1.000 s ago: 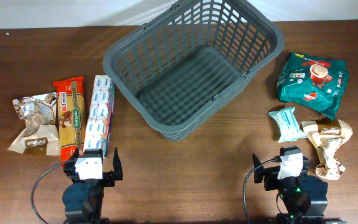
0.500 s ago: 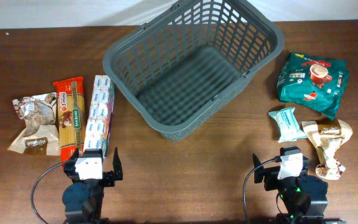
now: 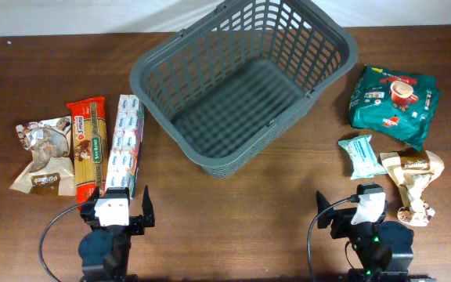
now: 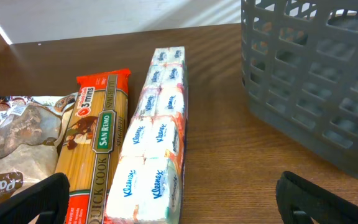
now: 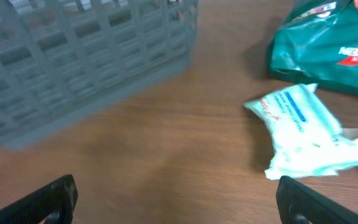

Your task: Pack container

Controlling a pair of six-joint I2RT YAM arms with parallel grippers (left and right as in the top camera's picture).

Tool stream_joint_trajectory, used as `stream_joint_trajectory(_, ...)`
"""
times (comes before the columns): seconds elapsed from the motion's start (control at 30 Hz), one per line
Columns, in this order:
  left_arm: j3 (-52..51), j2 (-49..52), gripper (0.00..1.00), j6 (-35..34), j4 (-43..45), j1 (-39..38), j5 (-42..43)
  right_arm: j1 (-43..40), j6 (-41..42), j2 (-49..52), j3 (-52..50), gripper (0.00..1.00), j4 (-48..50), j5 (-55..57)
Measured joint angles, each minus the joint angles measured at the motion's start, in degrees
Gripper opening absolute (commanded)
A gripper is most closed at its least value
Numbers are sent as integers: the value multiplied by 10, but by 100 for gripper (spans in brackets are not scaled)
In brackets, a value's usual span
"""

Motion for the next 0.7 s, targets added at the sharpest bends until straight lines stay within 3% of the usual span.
stream_joint_trajectory(0.2,0,0,99,0,0,0,0,0,71,15,23,99,36,-24)
stream_joint_trajectory(0.33,0,0,99,0,0,0,0,0,87,98,114,99,13,-25)
stream_joint_trajectory(0.5,0,-1,99,0,0,0,0,0,63,272,307,99,-109,-16)
stream_joint_trajectory(0.7,-2,-2,99,0,1,0,0,0,8,505,656,99,-321,-19)
